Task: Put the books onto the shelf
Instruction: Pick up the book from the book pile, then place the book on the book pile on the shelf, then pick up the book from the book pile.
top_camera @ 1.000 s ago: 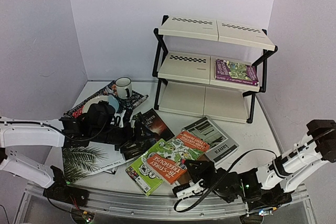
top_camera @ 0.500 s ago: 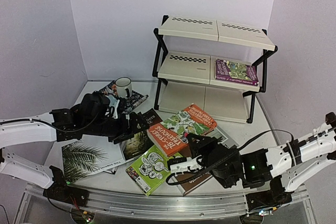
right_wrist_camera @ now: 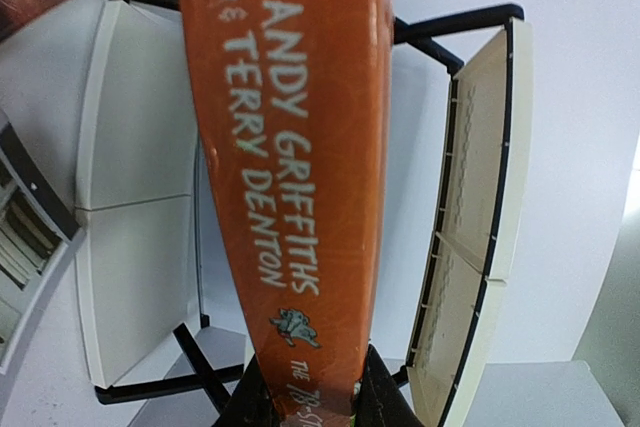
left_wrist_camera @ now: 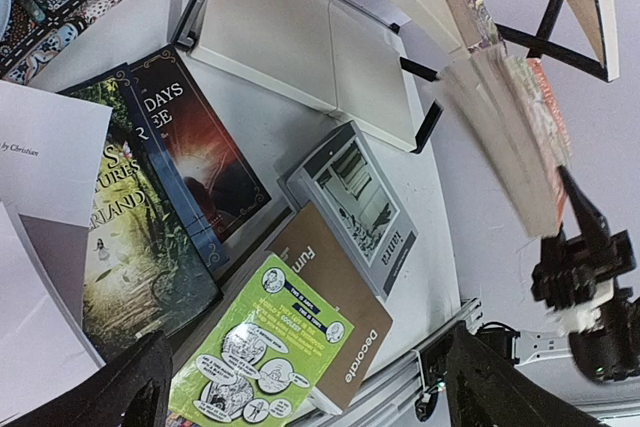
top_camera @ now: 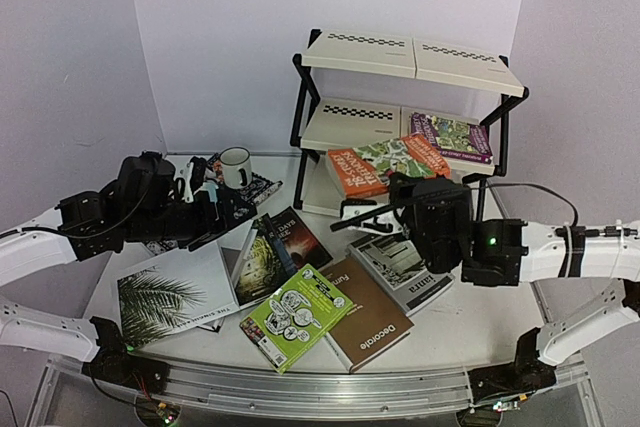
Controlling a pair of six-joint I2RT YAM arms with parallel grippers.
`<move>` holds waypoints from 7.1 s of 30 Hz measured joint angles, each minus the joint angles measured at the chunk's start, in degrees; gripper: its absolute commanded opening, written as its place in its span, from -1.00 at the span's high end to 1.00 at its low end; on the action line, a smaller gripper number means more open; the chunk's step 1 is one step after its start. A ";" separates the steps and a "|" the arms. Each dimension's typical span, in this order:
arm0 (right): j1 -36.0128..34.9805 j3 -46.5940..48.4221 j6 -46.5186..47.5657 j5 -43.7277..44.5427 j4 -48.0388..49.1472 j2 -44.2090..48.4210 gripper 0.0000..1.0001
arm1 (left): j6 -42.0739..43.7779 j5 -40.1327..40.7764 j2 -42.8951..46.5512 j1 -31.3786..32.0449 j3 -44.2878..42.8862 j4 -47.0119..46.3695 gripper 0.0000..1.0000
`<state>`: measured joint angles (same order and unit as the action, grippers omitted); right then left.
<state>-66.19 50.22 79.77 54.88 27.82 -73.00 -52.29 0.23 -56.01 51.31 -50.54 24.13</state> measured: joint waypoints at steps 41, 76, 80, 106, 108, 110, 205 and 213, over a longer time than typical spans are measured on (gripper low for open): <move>39.90 20.96 -7.80 -18.27 -14.02 -13.43 1.00 | -0.19 0.00 2.10 0.00 0.00 2.89 -0.92; 39.90 20.53 -5.93 -14.80 -4.03 -17.95 1.00 | -0.13 0.00 -0.37 0.00 0.00 2.89 -0.93; 39.90 19.92 -5.85 -14.11 -3.78 -18.39 0.66 | -0.13 0.00 -0.37 0.00 0.00 2.89 -0.93; 40.01 24.76 -12.99 -15.87 -16.80 -17.55 -0.32 | -0.02 -0.05 -1.05 0.00 0.00 2.85 -0.94; 39.83 24.86 -13.31 -15.90 -17.59 -17.50 -0.22 | -0.02 -0.05 -1.07 0.00 0.00 2.85 -0.94; 39.59 24.87 -13.55 -15.92 -18.34 -17.46 -0.18 | 0.00 -0.05 -1.07 0.00 0.00 2.85 -0.94; -6.73 7.60 -19.92 -7.87 -31.25 0.31 -0.12 | -0.12 -1.84 -3.00 0.00 0.22 1.37 -0.94; -25.41 1.41 -24.29 -8.43 -31.48 -1.56 -0.23 | 0.07 -1.60 -2.85 0.00 0.56 1.21 -0.96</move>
<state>-91.60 51.63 55.49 46.46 -3.66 -74.56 -52.23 -1.37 -58.86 51.31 -49.98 25.35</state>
